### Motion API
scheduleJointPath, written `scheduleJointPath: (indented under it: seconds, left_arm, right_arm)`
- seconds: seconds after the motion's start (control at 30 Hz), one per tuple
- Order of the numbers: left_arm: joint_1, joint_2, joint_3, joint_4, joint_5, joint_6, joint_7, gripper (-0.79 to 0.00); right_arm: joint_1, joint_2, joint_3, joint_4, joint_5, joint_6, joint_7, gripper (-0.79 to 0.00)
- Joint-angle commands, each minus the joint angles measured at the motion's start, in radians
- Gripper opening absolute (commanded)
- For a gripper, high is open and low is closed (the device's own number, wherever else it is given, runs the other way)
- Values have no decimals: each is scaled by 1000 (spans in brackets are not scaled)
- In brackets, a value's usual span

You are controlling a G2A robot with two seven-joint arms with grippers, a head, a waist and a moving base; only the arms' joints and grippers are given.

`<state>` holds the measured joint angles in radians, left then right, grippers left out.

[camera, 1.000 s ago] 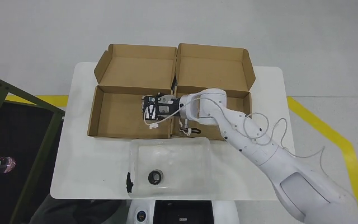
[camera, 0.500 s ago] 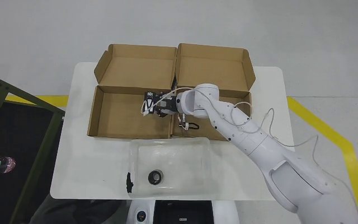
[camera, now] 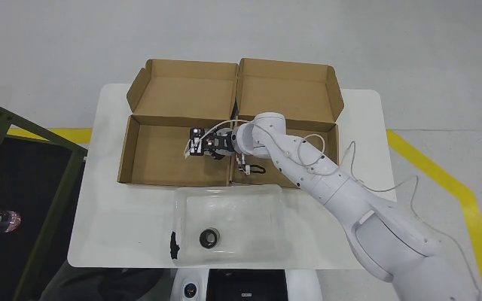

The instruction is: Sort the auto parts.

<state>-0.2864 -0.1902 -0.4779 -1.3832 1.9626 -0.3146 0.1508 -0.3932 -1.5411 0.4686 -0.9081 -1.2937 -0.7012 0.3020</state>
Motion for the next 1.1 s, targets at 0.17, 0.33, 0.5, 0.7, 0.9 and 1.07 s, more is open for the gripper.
scheduleJointPath:
  seconds: [0.17,0.33,0.5,0.7,0.9,1.07]
  left_arm:
    - [0,0,0,0,0,0,0,0]
    - [0,0,0,0,0,0,0,0]
    - [0,0,0,0,0,0,0,0]
    - [0,0,0,0,0,0,0,0]
    - [0,0,0,0,0,0,0,0]
    - [0,0,0,0,0,0,0,0]
  right_arm:
    - [4,-15,0,15,-17,-3,14,-489]
    - [1,-18,12,4,-25,-8,9,-483]
    - [-16,-3,48,-67,-39,-12,2,-449]
    - [-65,34,119,-201,-58,-27,17,-446]
    - [-154,76,194,-376,-72,-58,48,-425]
    - [-246,107,246,-525,-76,-89,71,-419]
